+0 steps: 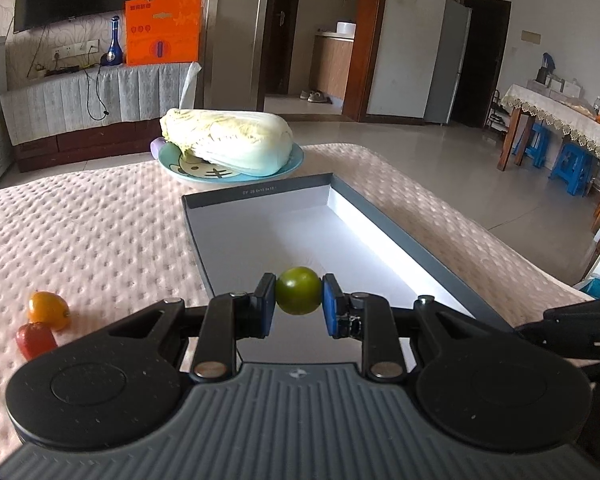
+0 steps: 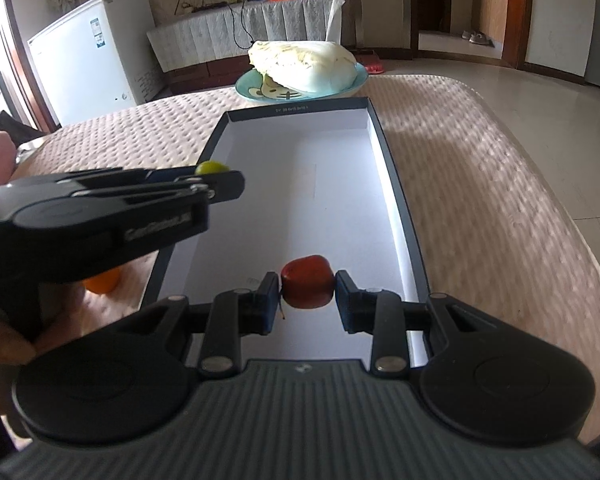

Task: Organize fruits
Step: 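Open the left tool over the box while the right tool releases the red tomato inside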

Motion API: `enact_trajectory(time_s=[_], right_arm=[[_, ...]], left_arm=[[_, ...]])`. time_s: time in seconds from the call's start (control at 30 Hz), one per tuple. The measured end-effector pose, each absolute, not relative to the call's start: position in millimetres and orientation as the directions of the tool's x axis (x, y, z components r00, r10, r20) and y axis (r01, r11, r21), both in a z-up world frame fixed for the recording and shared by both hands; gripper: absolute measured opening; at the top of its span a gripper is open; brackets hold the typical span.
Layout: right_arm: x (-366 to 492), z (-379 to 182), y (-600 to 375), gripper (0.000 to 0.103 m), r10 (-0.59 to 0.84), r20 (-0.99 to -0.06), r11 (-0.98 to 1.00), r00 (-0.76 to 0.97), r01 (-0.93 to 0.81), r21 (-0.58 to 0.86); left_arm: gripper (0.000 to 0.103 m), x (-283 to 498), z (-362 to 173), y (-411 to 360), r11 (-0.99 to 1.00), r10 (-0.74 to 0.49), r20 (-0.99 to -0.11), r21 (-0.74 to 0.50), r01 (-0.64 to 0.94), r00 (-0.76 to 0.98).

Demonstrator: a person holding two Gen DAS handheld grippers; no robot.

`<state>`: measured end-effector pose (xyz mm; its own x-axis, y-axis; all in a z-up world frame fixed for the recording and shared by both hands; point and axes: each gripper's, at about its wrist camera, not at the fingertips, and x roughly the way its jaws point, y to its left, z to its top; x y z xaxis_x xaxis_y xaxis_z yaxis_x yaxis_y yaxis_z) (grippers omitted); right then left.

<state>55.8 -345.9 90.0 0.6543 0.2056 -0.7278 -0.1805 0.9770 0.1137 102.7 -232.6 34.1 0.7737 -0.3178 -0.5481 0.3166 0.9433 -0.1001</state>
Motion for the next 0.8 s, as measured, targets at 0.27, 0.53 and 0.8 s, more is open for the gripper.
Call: enact_trajectory(time_s=[0.27, 0.53, 0.8], right_arm=[[58.1, 88.5, -342.6, 0.034, 0.211, -0.727, 0.976, 0.653, -0.183, 0.119], [61.0, 92.9, -332.0, 0.041, 0.193, -0.685, 0.978, 0.702, -0.192, 0.079], [56.6, 109.4, -336.3, 0.052, 0.147, -0.579, 0.989, 0.802, -0.121, 0.084]], left_arm=[[0.061, 104.6, 34.9, -230.9, 0.915, -0.397, -0.529, -0.161, 0.37, 0.75], [0.083, 87.9, 52.7, -219.7, 0.907, -0.419, -0.457, -0.175, 0.383, 0.784], [0.083, 58.2, 79.2, -175.2, 0.933, -0.357, -0.402, -0.2, 0.299, 0.843]])
